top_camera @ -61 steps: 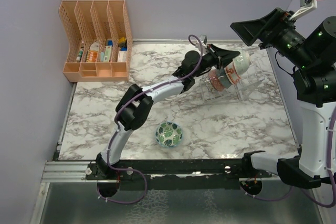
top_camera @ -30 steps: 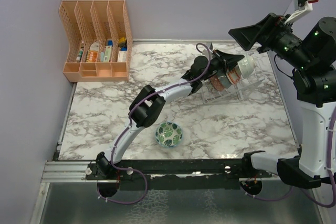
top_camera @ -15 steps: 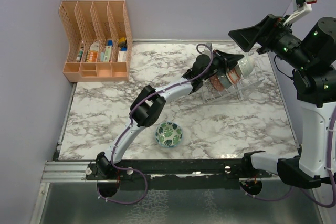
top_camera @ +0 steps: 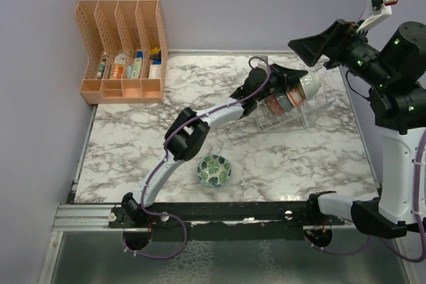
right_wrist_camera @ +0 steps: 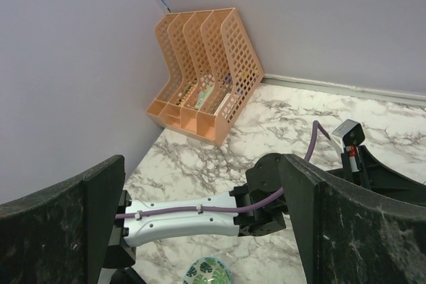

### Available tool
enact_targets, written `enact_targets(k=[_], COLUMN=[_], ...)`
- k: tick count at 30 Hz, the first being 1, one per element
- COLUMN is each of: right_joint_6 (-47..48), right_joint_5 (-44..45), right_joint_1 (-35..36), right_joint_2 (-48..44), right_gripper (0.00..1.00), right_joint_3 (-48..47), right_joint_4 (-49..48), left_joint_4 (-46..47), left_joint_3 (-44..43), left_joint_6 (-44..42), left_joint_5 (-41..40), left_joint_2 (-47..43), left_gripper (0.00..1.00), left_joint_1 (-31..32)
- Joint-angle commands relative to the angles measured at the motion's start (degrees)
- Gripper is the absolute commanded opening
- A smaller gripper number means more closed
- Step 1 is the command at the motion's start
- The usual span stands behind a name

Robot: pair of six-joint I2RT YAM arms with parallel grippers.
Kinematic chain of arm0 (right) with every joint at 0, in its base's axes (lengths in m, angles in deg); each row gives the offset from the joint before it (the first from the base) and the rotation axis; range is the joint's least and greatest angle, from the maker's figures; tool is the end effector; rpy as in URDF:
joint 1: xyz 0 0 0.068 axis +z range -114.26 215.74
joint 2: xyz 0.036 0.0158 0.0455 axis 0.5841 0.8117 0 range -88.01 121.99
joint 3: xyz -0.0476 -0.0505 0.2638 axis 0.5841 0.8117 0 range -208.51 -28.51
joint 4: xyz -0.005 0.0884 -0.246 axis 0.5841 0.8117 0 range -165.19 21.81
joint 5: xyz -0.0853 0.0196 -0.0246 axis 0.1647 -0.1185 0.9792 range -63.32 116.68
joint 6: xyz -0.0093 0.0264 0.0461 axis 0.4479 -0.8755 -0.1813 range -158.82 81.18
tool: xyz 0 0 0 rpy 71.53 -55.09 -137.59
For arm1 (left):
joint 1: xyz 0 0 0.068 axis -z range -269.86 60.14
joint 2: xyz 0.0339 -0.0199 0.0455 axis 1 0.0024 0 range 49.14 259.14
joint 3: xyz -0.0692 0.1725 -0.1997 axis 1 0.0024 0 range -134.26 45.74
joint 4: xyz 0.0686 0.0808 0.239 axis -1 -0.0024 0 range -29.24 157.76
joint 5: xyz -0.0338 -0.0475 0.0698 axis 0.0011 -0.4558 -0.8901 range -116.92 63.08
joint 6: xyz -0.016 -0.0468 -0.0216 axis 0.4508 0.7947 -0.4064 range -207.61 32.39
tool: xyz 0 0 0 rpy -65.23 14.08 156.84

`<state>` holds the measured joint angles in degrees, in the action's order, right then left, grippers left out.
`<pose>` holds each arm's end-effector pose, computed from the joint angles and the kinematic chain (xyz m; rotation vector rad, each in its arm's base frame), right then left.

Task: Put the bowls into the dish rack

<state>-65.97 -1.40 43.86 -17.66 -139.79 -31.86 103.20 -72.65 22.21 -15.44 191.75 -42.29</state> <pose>0.1782 0.0423 0.5635 -0.1162 1.6742 0.8632 0.3892 -0.4363 0.2492 -0.7745 1.7276 -2.2811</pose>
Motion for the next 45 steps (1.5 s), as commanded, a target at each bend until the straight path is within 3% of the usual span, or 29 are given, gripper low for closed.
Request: enact_targets(k=[1, 16, 26, 32, 36, 40, 45], right_joint_6=[0.6, 0.2, -0.4, -0.4, -0.4, -0.2, -0.1], right_joint_5=[-0.3, -0.4, -0.2, -0.2, -0.3, -0.4, -0.7], right_joint_1=[-0.4, -0.4, -0.4, -0.4, -0.4, -0.4, -0.4], right_joint_2=[-0.1, -0.5, -1.8, -2.4, -2.6, -2.5, -2.7], right_gripper=[1.00, 1.00, 1.00, 1.00, 1.00, 1.00, 1.00], right_joint_3=[0.7, 2.9, 4.9, 5.4, 5.6, 5.4, 5.8], right_joint_4=[0.7, 0.4, -0.3, -0.4, -0.3, -0.3, -0.4], left_joint_4=[-0.1, 2.6, -11.1, -13.7, -16.9, -20.2, -24.7], left_joint_3=[-0.3, 8.2, 6.0, 5.7, 2.8, -0.7, -3.8], left_joint_6=[1.7, -0.7, -7.5, -9.1, -10.9, -12.7, -16.0], left_joint_5=[1.6, 3.6, 11.6, 13.7, 14.9, 15.5, 15.8], left_joint_2=[-0.1, -5.8, -8.7, -8.4, -7.5, -6.2, -5.6], left_gripper=[0.18, 0.23, 0.26, 0.31, 0.38, 0.55, 0.69], left_joint_1=[0.2, -1.3, -3.1, -3.5, -3.6, -3.5, -3.5])
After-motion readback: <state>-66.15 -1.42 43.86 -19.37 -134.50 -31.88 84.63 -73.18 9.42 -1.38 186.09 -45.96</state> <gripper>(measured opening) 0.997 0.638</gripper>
